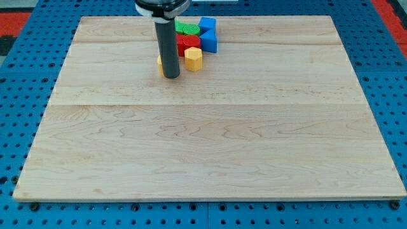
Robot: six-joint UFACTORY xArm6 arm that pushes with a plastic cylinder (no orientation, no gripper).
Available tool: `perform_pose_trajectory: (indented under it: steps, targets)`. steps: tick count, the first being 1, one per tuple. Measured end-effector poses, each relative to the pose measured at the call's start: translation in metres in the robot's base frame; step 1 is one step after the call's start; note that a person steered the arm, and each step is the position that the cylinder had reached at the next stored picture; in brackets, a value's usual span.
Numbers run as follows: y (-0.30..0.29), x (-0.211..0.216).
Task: Place the yellow blocks at the bottom of the red blocks
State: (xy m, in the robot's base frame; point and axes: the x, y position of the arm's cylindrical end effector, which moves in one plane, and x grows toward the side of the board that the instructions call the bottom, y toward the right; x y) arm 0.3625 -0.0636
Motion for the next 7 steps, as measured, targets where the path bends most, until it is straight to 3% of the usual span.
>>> perform_pose_trajectory:
  steps: [3, 4, 5, 7]
  targets:
    - [-0.023, 0.024]
    - [-0.045, 0.009]
    - [-0.023, -0.013]
    - [-0.016, 0.043]
